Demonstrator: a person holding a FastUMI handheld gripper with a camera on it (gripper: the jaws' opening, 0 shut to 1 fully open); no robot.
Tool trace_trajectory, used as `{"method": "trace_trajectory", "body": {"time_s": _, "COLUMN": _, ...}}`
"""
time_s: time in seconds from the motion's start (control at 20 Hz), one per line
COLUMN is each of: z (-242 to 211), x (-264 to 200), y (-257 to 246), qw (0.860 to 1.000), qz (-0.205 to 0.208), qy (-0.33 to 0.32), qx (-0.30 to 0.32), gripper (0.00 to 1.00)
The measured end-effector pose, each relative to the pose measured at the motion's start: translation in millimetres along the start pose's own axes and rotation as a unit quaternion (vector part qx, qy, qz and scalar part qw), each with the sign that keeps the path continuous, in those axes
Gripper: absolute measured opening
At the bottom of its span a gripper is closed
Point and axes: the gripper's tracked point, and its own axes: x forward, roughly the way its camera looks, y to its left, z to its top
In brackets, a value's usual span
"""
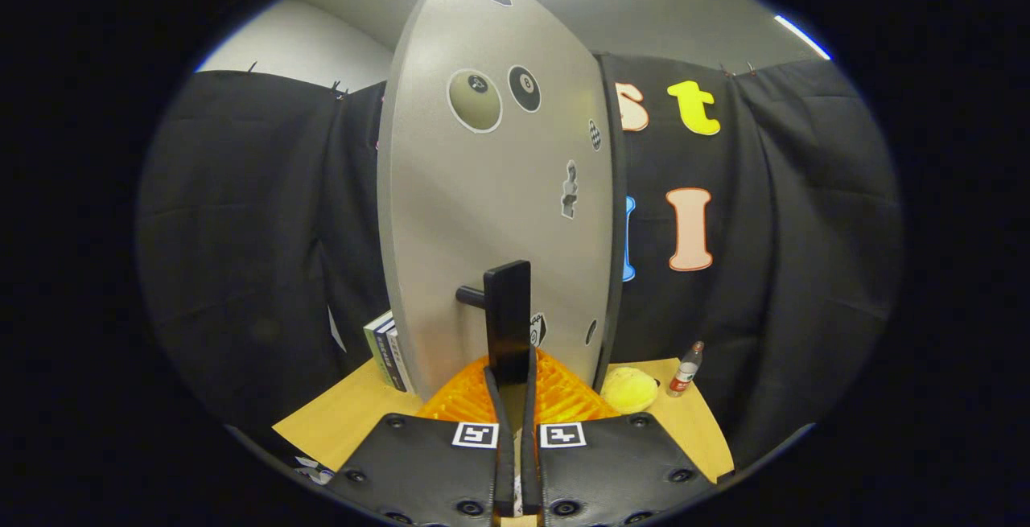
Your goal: Open the shoe cabinet door, grab the shoes and put them into the shoe cabinet, then close the shoe cabinet door.
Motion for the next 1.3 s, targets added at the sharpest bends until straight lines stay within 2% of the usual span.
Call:
{"method": "trace_trajectory", "body": {"time_s": 0.5, "z": -2.6, "x": -12.0, "y": -50.4, "qw": 0.995, "qz": -0.096, "qy": -0.005, "qx": 0.007, "gripper": 0.04}}
{"method": "trace_trajectory", "body": {"time_s": 0.8, "z": 0.3, "x": -15.6, "y": -67.9, "qw": 0.991, "qz": -0.129, "qy": -0.017, "qx": 0.031, "gripper": 0.03}}
{"method": "trace_trajectory", "body": {"time_s": 1.0, "z": 3.2, "x": -31.8, "y": -82.1, "qw": 0.987, "qz": -0.159, "qy": -0.025, "qx": 0.019, "gripper": 0.03}}
{"method": "trace_trajectory", "body": {"time_s": 1.2, "z": -3.8, "x": -39.5, "y": -67.6, "qw": 0.988, "qz": -0.146, "qy": -0.015, "qx": 0.041, "gripper": 0.03}}
{"method": "trace_trajectory", "body": {"time_s": 1.3, "z": -11.5, "x": -42.8, "y": -51.4, "qw": 0.992, "qz": -0.122, "qy": 0.000, "qx": 0.045, "gripper": 0.02}}
